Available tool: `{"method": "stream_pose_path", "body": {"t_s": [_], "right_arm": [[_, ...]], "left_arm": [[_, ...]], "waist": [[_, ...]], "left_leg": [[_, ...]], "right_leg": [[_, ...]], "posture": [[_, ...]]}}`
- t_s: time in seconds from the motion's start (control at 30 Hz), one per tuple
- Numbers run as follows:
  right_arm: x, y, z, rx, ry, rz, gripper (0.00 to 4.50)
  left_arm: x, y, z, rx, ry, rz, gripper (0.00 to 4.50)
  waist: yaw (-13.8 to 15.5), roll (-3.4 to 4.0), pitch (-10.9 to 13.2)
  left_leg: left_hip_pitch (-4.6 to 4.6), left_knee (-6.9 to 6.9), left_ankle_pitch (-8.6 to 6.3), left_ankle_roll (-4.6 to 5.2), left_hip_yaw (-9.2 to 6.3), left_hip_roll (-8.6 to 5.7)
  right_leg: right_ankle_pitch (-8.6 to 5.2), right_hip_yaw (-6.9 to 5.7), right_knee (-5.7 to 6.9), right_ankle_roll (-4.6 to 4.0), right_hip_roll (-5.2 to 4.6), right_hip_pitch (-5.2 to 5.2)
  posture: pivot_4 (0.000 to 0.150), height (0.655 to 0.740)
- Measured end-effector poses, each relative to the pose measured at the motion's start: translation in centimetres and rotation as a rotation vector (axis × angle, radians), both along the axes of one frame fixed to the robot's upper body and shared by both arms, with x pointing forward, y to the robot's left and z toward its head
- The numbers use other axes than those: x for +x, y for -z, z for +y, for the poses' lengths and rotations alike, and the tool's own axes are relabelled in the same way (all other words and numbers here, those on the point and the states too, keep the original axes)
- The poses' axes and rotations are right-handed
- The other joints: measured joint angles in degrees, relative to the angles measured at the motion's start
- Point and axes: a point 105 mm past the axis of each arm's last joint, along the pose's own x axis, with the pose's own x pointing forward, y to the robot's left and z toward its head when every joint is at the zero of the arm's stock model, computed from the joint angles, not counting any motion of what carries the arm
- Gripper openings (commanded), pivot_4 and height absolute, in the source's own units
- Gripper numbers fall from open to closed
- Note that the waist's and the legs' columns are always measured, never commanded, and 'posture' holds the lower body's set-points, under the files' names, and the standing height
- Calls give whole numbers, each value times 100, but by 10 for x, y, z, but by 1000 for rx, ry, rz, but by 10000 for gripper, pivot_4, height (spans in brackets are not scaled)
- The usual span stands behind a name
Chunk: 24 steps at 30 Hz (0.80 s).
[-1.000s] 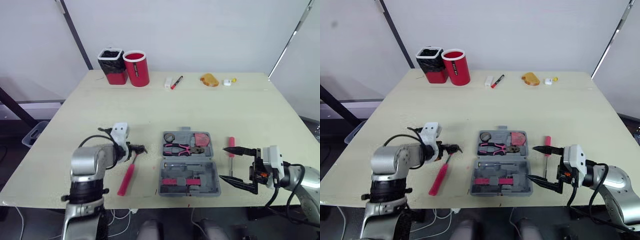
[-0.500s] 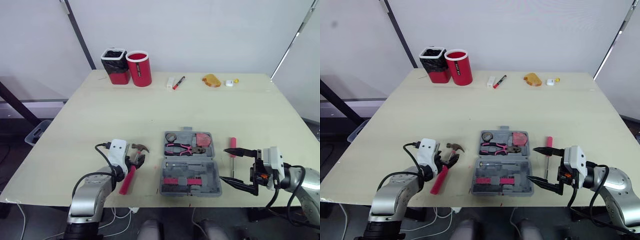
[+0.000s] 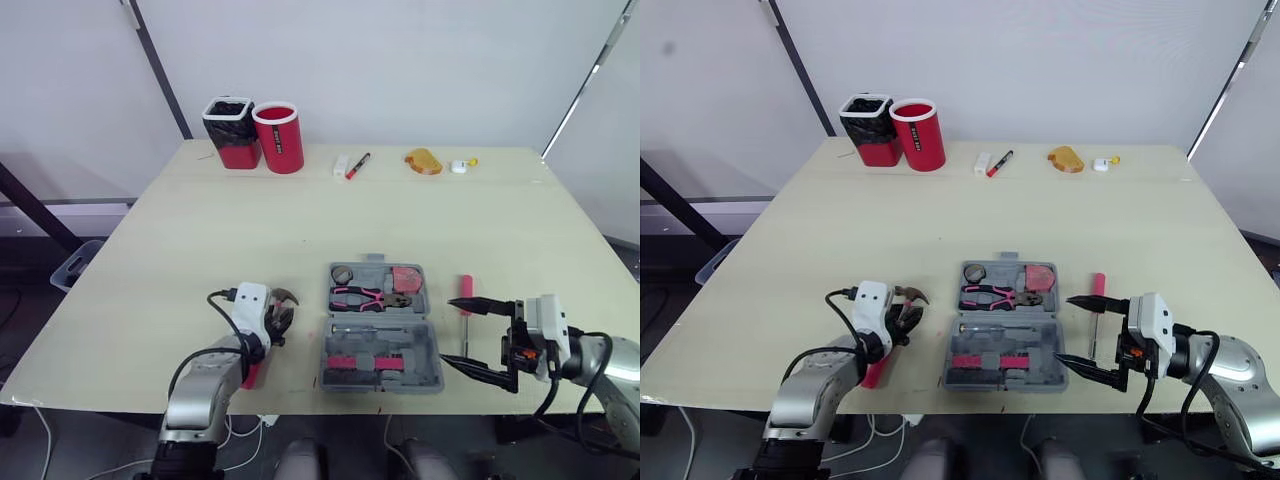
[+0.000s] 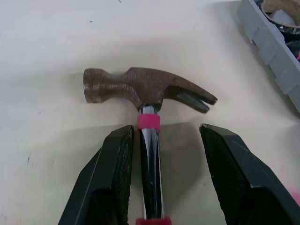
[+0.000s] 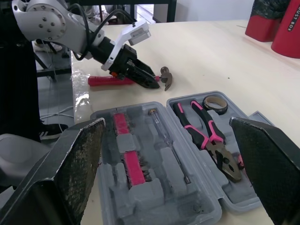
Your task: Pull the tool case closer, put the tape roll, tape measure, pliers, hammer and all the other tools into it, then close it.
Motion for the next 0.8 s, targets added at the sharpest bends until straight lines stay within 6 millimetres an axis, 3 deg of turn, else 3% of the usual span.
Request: {"method": "stream_pose_path", "body": {"t_s": [0.27, 0.3, 0.33, 0.4, 0.47, 0.8], "right_arm": [[0, 0, 0, 0, 0, -1, 45000], [0, 0, 0, 0, 0, -1, 45000], [0, 0, 0, 0, 0, -1, 45000], [0, 0, 0, 0, 1, -1, 45000], [1, 0, 0, 1, 4, -2, 45000], [3, -1, 0, 11, 10, -12, 45000]], "left_arm": [[5, 0, 2, 4, -11, -18, 24131], [5, 0, 1, 4, -12, -18, 18818], [5, 1, 2, 6, -19, -19, 16857], [6, 1, 6, 11, -36, -21, 5601], [6, 0, 7, 12, -38, -24, 297], [12, -3, 14, 58, 19, -29, 297]], "waist": [[-1, 0, 0], [-1, 0, 0], [-1, 0, 0], [2, 0, 0], [3, 0, 0], [-5, 1, 0]], "left_leg": [[0, 0, 0, 0, -2, 0], [0, 0, 0, 0, -2, 0], [0, 0, 0, 0, -1, 0], [0, 0, 0, 0, -1, 0], [0, 0, 0, 0, -1, 0], [-1, -2, 0, 0, -7, 1]], "right_leg": [[0, -2, 0, 0, 0, 0], [0, -1, 0, 0, 0, 0], [0, -1, 0, 0, 0, 0], [0, -1, 0, 0, 0, 0], [0, -1, -1, 0, 0, 0], [-1, -7, 0, -2, 2, 0]], "posture": [[1500, 7400], [1500, 7400], [1500, 7400], [1500, 7400], [1500, 7400], [1500, 7400]]}}
